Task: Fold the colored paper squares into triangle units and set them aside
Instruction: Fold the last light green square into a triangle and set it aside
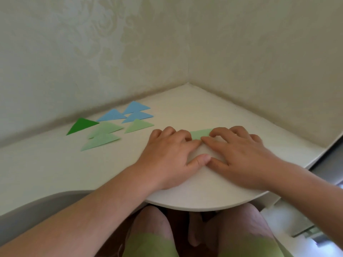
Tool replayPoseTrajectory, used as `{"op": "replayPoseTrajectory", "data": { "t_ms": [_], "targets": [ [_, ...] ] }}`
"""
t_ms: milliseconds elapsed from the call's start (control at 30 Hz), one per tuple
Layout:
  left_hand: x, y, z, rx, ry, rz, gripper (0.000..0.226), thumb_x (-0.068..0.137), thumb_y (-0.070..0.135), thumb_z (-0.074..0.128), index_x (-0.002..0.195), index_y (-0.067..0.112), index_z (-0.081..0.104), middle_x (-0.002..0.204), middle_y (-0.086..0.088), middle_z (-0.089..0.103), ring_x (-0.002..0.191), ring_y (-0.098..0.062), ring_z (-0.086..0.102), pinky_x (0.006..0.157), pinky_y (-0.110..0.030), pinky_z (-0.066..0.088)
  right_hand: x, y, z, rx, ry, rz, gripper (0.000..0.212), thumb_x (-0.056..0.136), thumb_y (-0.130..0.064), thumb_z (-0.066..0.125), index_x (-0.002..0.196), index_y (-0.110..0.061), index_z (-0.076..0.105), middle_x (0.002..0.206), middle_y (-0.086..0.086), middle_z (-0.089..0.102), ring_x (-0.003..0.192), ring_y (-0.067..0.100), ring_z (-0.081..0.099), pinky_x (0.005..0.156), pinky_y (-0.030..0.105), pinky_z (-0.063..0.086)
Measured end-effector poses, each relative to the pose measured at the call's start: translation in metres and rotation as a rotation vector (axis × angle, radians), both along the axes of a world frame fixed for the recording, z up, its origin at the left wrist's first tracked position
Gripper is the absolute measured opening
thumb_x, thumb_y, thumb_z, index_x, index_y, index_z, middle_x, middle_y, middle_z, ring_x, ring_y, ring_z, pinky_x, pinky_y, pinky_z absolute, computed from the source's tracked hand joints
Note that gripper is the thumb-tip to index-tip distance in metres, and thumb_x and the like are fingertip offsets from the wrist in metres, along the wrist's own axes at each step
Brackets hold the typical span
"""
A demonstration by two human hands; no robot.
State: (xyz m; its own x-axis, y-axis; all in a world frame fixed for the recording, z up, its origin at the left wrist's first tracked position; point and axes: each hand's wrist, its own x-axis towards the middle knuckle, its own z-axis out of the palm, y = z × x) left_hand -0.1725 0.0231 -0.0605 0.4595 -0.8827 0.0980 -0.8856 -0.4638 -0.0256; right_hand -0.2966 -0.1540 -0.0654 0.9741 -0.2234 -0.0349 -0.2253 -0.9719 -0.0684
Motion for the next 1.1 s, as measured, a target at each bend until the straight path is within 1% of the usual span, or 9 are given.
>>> {"op": "replayPoseTrajectory", "data": {
  "t_ms": [133,300,500,567,633,733,867,1000,1100],
  "targets": [
    [0.014,-0.002,0.008,0.013,-0.053,-0.042,0.069,0.095,0.074,0.003,0.134,0.054,0.056,0.130,0.021,0.054,0.120,-0.013,0.044,0.099,-0.040,0.029,0.004,-0.001,0.005,-0.058,0.015,0.018,0.073,0.085,-0.085,0.008,0.150,-0.055,0.024,0.153,-0.019,0.020,0.137,0.021,0.023,0.109,0.049,0.034],
    [0.046,0.008,0.007,-0.026,0.004,0.003,0.066,0.094,0.073,0.008,0.124,0.057,0.064,0.120,0.024,0.056,0.115,-0.010,0.047,0.099,-0.038,0.029,0.006,-0.002,0.006,-0.087,0.035,0.051,0.075,0.087,-0.083,0.010,0.152,-0.050,0.024,0.160,-0.021,0.016,0.142,0.022,0.021,0.111,0.048,0.031],
    [0.069,0.019,0.005,-0.027,0.035,0.114,0.064,0.093,0.075,0.009,0.119,0.058,0.065,0.113,0.023,0.057,0.112,-0.011,0.049,0.095,-0.039,0.030,0.007,-0.004,0.007,-0.038,0.034,0.057,0.074,0.086,-0.083,0.015,0.152,-0.048,0.027,0.156,-0.024,0.024,0.142,0.018,0.023,0.113,0.045,0.029],
    [0.071,0.012,0.006,-0.070,0.108,0.149,0.060,0.093,0.075,0.020,0.108,0.049,0.070,0.107,0.021,0.062,0.108,-0.011,0.055,0.091,-0.039,0.033,0.007,-0.003,0.005,-0.024,0.038,0.057,0.075,0.086,-0.083,0.016,0.151,-0.048,0.027,0.154,-0.025,0.026,0.140,0.017,0.023,0.112,0.044,0.029],
    [0.068,0.000,0.012,-0.106,0.161,0.214,0.040,0.093,0.070,0.042,0.100,0.043,0.070,0.097,0.022,0.066,0.101,-0.009,0.061,0.089,-0.037,0.040,0.009,-0.003,0.005,0.012,0.025,0.054,0.074,0.086,-0.083,0.017,0.150,-0.050,0.030,0.149,-0.026,0.030,0.137,0.016,0.025,0.110,0.043,0.031],
    [0.058,-0.022,0.017,-0.092,0.241,0.267,0.036,0.082,0.069,0.065,0.109,0.044,0.066,0.100,0.021,0.064,0.100,-0.008,0.061,0.093,-0.037,0.049,0.018,-0.012,0.009,0.143,-0.004,0.027,0.063,0.090,-0.079,0.021,0.142,-0.054,0.045,0.135,-0.030,0.040,0.128,0.012,0.030,0.104,0.041,0.035],
    [0.059,-0.036,0.021,-0.066,0.337,0.279,0.033,0.076,0.059,0.080,0.101,0.040,0.071,0.103,0.016,0.063,0.098,-0.009,0.062,0.090,-0.034,0.053,0.040,-0.029,0.004,0.345,-0.198,-0.011,0.032,0.097,-0.058,0.052,0.127,-0.051,0.061,0.113,-0.025,0.055,0.112,0.012,0.048,0.100,0.041,0.045],
    [0.064,-0.038,0.022,-0.095,0.514,0.273,0.030,0.075,0.044,0.088,0.099,0.037,0.071,0.103,0.017,0.062,0.089,0.000,0.059,0.074,-0.022,0.047,0.053,-0.037,0.005,0.418,-0.201,-0.081,0.045,0.091,-0.052,0.067,0.134,-0.046,0.058,0.122,-0.013,0.050,0.112,0.013,0.051,0.103,0.039,0.046],
    [0.064,-0.040,0.025,-0.120,0.574,0.273,0.037,0.076,0.045,0.088,0.107,0.037,0.069,0.104,0.014,0.062,0.089,-0.002,0.059,0.078,-0.024,0.050,0.057,-0.039,0.012,0.347,-0.063,-0.110,0.053,0.086,-0.060,0.070,0.136,-0.048,0.055,0.129,-0.008,0.043,0.122,0.018,0.044,0.106,0.041,0.043]
  ]
}}
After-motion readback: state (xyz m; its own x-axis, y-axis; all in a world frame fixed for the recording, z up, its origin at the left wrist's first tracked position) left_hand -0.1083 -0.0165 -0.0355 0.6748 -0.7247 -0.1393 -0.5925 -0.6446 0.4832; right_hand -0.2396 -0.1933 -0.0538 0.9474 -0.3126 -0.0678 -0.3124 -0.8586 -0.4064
